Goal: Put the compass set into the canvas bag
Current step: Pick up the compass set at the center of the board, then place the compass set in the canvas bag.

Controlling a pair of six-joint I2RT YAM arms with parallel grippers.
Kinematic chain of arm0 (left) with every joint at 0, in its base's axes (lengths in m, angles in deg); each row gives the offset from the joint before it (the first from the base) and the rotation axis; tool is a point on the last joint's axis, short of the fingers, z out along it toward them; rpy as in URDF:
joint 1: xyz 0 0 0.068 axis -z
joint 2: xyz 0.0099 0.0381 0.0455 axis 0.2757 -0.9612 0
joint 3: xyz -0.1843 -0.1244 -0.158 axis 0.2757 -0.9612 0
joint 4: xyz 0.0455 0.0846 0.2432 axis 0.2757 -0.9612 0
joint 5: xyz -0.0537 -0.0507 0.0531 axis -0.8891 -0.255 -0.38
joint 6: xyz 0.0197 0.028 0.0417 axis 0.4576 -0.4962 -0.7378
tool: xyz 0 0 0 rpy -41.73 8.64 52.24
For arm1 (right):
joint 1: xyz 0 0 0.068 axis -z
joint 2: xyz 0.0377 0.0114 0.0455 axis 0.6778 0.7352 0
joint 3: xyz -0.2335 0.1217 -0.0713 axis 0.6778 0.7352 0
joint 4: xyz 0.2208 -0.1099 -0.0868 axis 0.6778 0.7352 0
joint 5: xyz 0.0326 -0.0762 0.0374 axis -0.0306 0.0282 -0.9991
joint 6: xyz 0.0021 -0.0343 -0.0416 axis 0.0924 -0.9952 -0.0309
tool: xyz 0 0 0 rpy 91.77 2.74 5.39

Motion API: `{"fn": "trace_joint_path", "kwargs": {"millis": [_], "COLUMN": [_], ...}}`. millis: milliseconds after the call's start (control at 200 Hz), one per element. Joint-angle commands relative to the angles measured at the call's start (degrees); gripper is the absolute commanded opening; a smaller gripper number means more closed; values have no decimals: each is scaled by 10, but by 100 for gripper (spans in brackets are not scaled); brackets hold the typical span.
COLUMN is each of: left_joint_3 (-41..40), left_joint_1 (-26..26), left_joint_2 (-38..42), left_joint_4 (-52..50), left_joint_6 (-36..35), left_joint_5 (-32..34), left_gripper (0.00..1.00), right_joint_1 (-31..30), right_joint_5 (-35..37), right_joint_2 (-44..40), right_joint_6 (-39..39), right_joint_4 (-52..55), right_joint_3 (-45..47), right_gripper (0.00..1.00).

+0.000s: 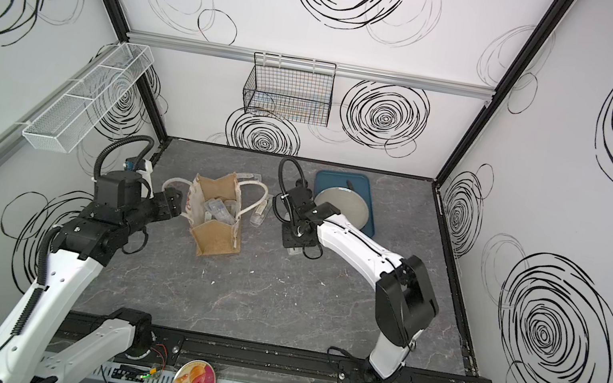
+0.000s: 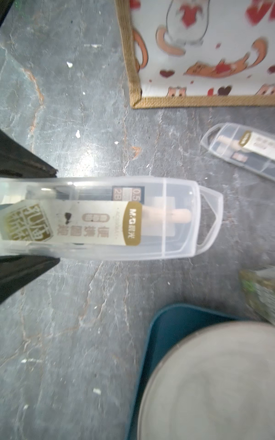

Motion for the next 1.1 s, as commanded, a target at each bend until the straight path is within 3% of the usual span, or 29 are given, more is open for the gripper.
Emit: {"fn": "trace_joint_path", "kwargs": {"millis": [0,135,260,720,1096], "left_joint_3": [3,21,26,-6,-30], "left_joint_1": [0,-18,-34,-45,-46], "left_joint_2": [-5,-21,-34,-8,19], "left_joint_4": [6,2,3,6,-5], "left_joint_6": [-17,-32,-36,-23,-18], "left_joint_5": [9,9,1,0,4], "left_gripper": [77,78,79,79,80], "right_joint_1": [-2,-20,-51,-110,-109], "right_joint_5": [42,44,38,-58,-51], "right_joint_2": [-50,-72,-33,336,430], "right_joint_6": [-5,-54,-91,-172,-174], "right_joint_4": [24,-7,-23,19,5], "right_joint_3": [-26,-59,-134,-559,-573], "right_gripper": [46,46,46,47,47]}}
